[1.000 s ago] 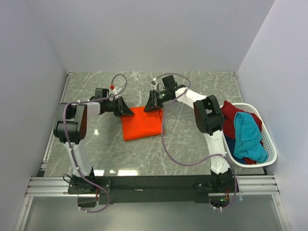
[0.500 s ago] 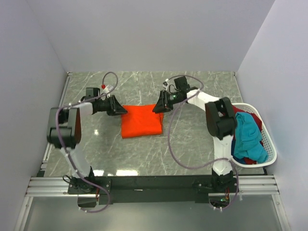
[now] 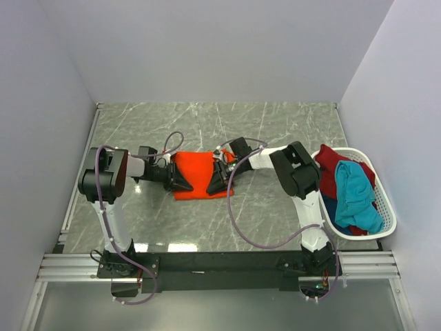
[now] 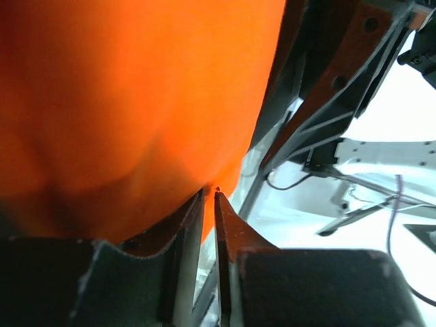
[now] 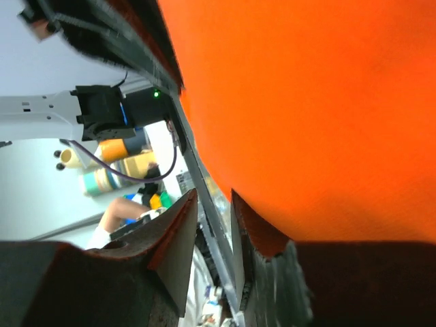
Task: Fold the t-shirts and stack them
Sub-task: Neatly place the folded tshirt to the corner
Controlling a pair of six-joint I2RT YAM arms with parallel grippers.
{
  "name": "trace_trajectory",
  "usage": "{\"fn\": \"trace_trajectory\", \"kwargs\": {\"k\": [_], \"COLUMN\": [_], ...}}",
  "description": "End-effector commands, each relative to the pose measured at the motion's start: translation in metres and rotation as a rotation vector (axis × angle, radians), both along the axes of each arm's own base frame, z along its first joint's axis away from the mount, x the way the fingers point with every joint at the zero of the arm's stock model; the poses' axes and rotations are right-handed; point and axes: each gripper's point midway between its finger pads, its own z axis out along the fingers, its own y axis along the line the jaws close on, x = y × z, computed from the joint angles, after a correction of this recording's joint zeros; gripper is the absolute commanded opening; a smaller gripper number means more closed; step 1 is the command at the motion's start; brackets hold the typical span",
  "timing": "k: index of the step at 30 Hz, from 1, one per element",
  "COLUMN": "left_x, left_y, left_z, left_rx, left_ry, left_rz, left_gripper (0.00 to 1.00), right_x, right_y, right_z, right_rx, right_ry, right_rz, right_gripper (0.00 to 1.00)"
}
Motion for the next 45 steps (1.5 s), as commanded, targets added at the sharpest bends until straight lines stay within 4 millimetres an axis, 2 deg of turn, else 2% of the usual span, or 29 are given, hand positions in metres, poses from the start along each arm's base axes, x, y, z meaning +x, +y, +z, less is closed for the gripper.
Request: {"fn": "trace_trajectory", "kwargs": {"k": [1, 4, 5, 6, 7, 8, 10, 11, 14, 16, 17, 18, 20, 24, 27, 30, 32, 33, 34, 35, 36, 37, 39, 40, 41, 42, 43, 44, 45], "left_x": [0.009, 0.01, 0.008, 0.006, 0.001, -0.002, -0.012, -0.016, -0.031, -0.041, -0.039, -0.04, -0.038, -0.021, -0.02, -0.025, -0.031, -0.022, -0.026, -0.019, -0.004, 0.016, 0.043, 0.056, 0.077, 0.09, 0.1, 0.113, 0.124], "left_y": [0.029, 0.037, 0.038, 0.037, 0.036, 0.035, 0.029, 0.026, 0.01, 0.001, 0.0, 0.0, 0.004, 0.029, 0.036, 0.035, 0.031, 0.03, 0.029, 0.028, 0.028, 0.027, 0.027, 0.027, 0.028, 0.028, 0.029, 0.029, 0.029], "left_z": [-0.038, -0.033, -0.029, -0.023, -0.008, 0.0, 0.024, 0.031, 0.048, 0.044, 0.04, 0.034, 0.016, -0.01, -0.019, -0.005, 0.021, 0.039, 0.051, 0.06, 0.073, 0.081, 0.095, 0.1, 0.105, 0.102, 0.101, 0.099, 0.088], "left_rx": [0.125, 0.124, 0.12, 0.114, 0.091, 0.081, 0.052, 0.039, 0.017, 0.025, 0.039, 0.045, 0.061, 0.087, 0.074, 0.039, -0.025, -0.04, -0.071, -0.075, -0.068, -0.051, -0.027, -0.018, -0.005, -0.002, 0.0, 0.0, -0.003], "left_ry": [0.05, 0.03, -0.001, -0.024, -0.061, -0.106, -0.176, -0.207, -0.265, -0.274, -0.275, -0.256, -0.19, -0.077, -0.023, -0.09, -0.159, -0.232, -0.248, -0.274, -0.333, -0.374, -0.421, -0.378, -0.459, -0.446, -0.415, -0.432, -0.406], "left_rz": [0.077, 0.086, 0.072, 0.059, 0.044, 0.024, -0.011, -0.031, -0.102, -0.141, -0.136, -0.134, -0.121, -0.04, -0.034, -0.087, -0.122, -0.143, -0.167, -0.165, -0.157, -0.114, -0.035, 0.031, 0.065, 0.09, 0.13, 0.153, 0.168], "left_gripper": [0.21, 0.22, 0.22, 0.23, 0.23, 0.23, 0.24, 0.24, 0.25, 0.25, 0.25, 0.25, 0.24, 0.24, 0.24, 0.27, 0.29, 0.29, 0.29, 0.3, 0.3, 0.3, 0.31, 0.32, 0.33, 0.33, 0.33, 0.33, 0.33], "right_x": [0.016, 0.019, 0.02, 0.016, 0.008, 0.005, -0.012, -0.016, -0.035, -0.039, -0.038, -0.034, -0.029, -0.01, -0.015, -0.027, -0.033, -0.033, -0.027, -0.012, -0.003, 0.014, 0.048, 0.061, 0.081, 0.092, 0.106, 0.124, 0.133], "right_y": [-0.031, -0.039, -0.038, -0.038, -0.037, -0.035, -0.034, -0.032, -0.026, -0.024, -0.024, -0.024, -0.028, -0.047, -0.057, -0.062, -0.064, -0.063, -0.062, -0.057, -0.055, -0.053, -0.043, -0.041, -0.036, -0.033, -0.031, -0.029, -0.027], "right_z": [-0.037, -0.028, -0.01, -0.001, 0.008, 0.028, 0.039, 0.051, 0.047, 0.035, 0.022, 0.018, 0.0, -0.018, -0.024, -0.006, 0.024, 0.042, 0.059, 0.077, 0.086, 0.093, 0.107, 0.096, 0.105, 0.103, 0.086, 0.09, 0.085], "right_rx": [-0.133, -0.132, -0.109, -0.099, -0.087, -0.062, -0.048, -0.03, -0.022, -0.032, -0.05, -0.054, -0.079, -0.112, -0.13, -0.107, -0.062, -0.03, -0.01, 0.014, 0.022, 0.022, 0.039, 0.014, 0.027, 0.022, 0.0, 0.006, -0.004], "right_ry": [-0.011, -0.028, -0.073, -0.09, -0.115, -0.164, -0.189, -0.221, -0.225, -0.21, -0.178, -0.173, -0.131, -0.085, -0.056, -0.074, -0.123, -0.14, -0.185, -0.245, -0.278, -0.324, -0.399, -0.395, -0.434, -0.426, -0.42, -0.448, -0.437], "right_rz": [-0.089, -0.086, -0.077, -0.066, -0.039, -0.025, 0.01, 0.019, 0.063, 0.074, 0.07, 0.066, 0.054, -0.004, -0.003, 0.045, 0.082, 0.102, 0.103, 0.096, 0.083, 0.045, -0.023, -0.045, -0.064, -0.083, -0.101, -0.125, -0.149], "right_gripper": [0.35, 0.35, 0.35, 0.35, 0.35, 0.35, 0.35, 0.35, 0.34, 0.33, 0.33, 0.32, 0.31, 0.3, 0.29, 0.29, 0.29, 0.29, 0.29, 0.29, 0.29, 0.3, 0.31, 0.31, 0.32, 0.31, 0.32, 0.32, 0.32]}}
